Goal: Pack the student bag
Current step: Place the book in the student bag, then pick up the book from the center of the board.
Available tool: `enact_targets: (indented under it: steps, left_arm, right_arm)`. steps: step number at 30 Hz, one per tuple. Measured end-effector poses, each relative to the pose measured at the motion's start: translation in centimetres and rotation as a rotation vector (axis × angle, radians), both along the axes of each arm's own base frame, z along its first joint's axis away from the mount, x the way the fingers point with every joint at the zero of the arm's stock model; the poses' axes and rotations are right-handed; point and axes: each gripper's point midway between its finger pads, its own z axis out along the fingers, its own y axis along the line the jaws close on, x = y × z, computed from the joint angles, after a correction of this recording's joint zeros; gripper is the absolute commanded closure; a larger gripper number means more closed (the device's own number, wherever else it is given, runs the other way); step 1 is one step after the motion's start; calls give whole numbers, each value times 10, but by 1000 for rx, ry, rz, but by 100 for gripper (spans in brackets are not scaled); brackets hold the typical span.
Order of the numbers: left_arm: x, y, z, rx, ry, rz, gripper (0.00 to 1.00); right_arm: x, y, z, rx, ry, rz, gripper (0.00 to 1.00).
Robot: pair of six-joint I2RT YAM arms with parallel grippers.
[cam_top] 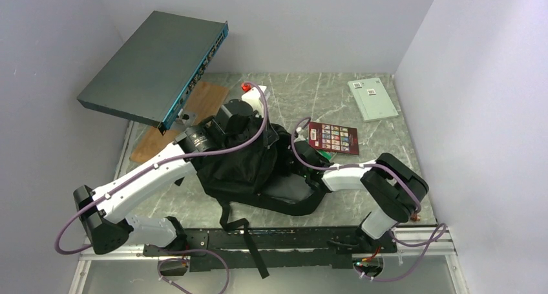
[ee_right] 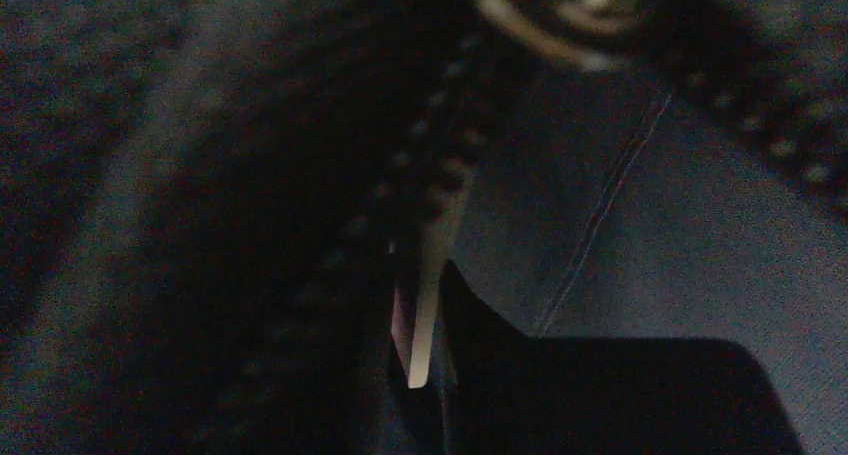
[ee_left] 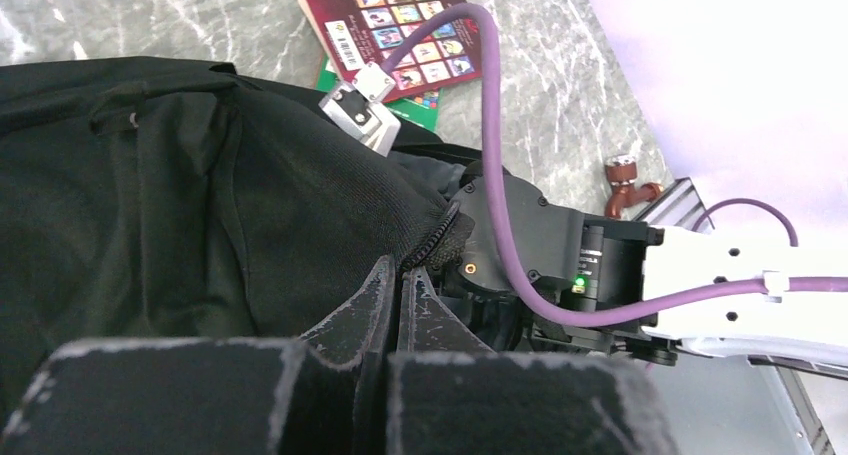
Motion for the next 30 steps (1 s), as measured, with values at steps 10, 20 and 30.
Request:
enact_targets:
  steps: [10, 20, 30]
  left_arm:
    - [-2, 48, -6, 41, -54, 140, 100]
    - [-2, 75, -53, 137, -12, 212, 100]
    - [-13, 89, -67, 130, 22, 240, 100]
  right_arm:
    - [-42, -38, 11, -237, -149, 209, 33]
    - [-62, -123, 93, -465, -448, 155, 3]
    - [28, -270, 107, -771, -299, -402, 1]
